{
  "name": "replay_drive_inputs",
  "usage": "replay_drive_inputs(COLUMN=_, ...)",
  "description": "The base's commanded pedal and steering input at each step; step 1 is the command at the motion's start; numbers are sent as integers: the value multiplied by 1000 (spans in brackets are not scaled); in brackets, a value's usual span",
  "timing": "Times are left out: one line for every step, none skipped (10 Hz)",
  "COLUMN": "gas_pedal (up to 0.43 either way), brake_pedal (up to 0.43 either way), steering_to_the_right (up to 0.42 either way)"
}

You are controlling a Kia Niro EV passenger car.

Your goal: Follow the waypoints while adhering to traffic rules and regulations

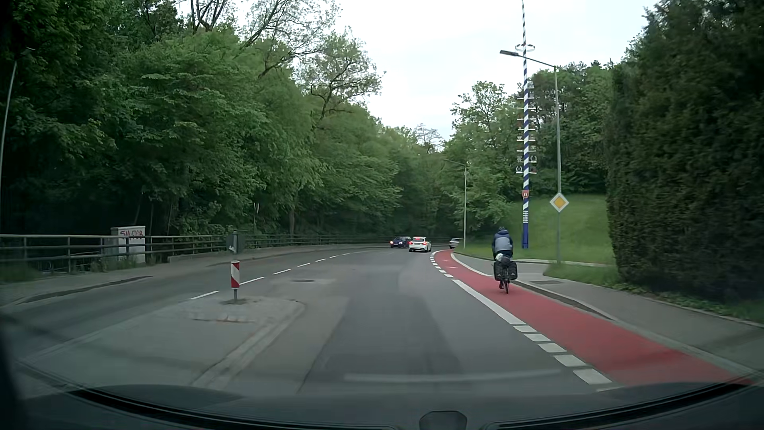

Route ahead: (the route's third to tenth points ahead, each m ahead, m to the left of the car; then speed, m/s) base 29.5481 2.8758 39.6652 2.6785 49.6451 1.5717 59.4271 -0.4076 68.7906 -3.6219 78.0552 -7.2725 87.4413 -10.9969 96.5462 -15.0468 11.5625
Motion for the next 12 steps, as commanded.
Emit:
replay_drive_inputs(gas_pedal=0, brake_pedal=0, steering_to_the_right=-29)
replay_drive_inputs(gas_pedal=0, brake_pedal=0, steering_to_the_right=-25)
replay_drive_inputs(gas_pedal=0, brake_pedal=0, steering_to_the_right=-20)
replay_drive_inputs(gas_pedal=0, brake_pedal=0, steering_to_the_right=-16)
replay_drive_inputs(gas_pedal=0, brake_pedal=0, steering_to_the_right=-8)
replay_drive_inputs(gas_pedal=0, brake_pedal=0, steering_to_the_right=-7)
replay_drive_inputs(gas_pedal=0, brake_pedal=0, steering_to_the_right=-7)
replay_drive_inputs(gas_pedal=0, brake_pedal=0, steering_to_the_right=-6)
replay_drive_inputs(gas_pedal=0, brake_pedal=0, steering_to_the_right=-6)
replay_drive_inputs(gas_pedal=0, brake_pedal=0, steering_to_the_right=-6)
replay_drive_inputs(gas_pedal=0, brake_pedal=0, steering_to_the_right=-5)
replay_drive_inputs(gas_pedal=28, brake_pedal=0, steering_to_the_right=-2)
